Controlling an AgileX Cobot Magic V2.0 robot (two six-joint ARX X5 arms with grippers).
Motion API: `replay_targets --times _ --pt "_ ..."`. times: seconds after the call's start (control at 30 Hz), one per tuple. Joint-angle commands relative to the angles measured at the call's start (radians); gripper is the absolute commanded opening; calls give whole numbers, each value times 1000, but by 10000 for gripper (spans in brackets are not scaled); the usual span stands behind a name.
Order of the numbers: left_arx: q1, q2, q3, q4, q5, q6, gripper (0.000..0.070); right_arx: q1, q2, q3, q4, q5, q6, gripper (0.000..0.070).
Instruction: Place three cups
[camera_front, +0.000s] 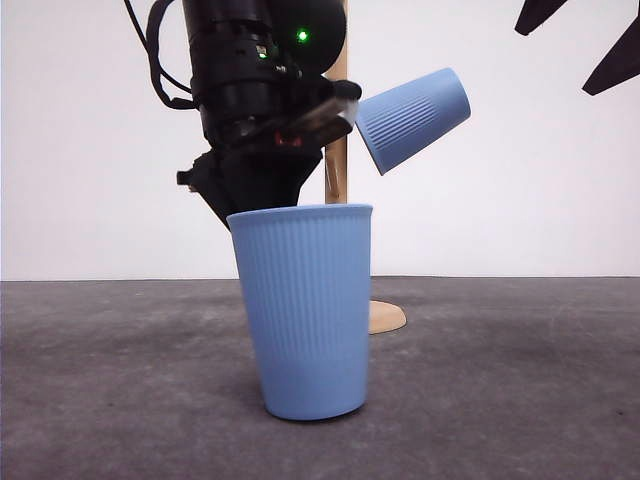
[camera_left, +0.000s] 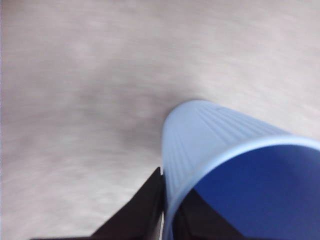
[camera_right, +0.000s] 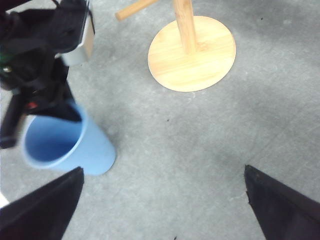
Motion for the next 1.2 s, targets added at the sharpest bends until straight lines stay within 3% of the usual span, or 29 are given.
replay_targets --times 0.0,0.17,0.3,0.4,0.5,0.63,0.73,0.83,1.0,1.17 --pt "5 -10 15 0 77 76 0 5 7 8 6 3 7 656" --pt "47 -69 18 -16 225 154 0 5 7 8 6 -4 2 656" --pt "100 -137 20 -22 351 218 0 5 7 8 8 -66 -5 656" --pt "145 -186 22 -36 478 288 0 5 7 8 22 -180 -12 656" --pt "187 -223 23 -39 585 337 0 5 8 8 60 -355 -18 656" --pt "217 -245 25 -53 672 390 0 5 10 8 113 -578 -18 656" --pt "225 -245 29 -93 740 447 0 10 10 8 126 -667 -18 658" --pt "224 -245 29 -118 792 488 0 26 10 8 127 -697 -20 698" --pt "223 -245 30 -116 894 505 0 78 11 8 127 -697 -21 700" --pt "222 -245 30 -117 937 513 0 159 29 8 128 -690 -21 700"
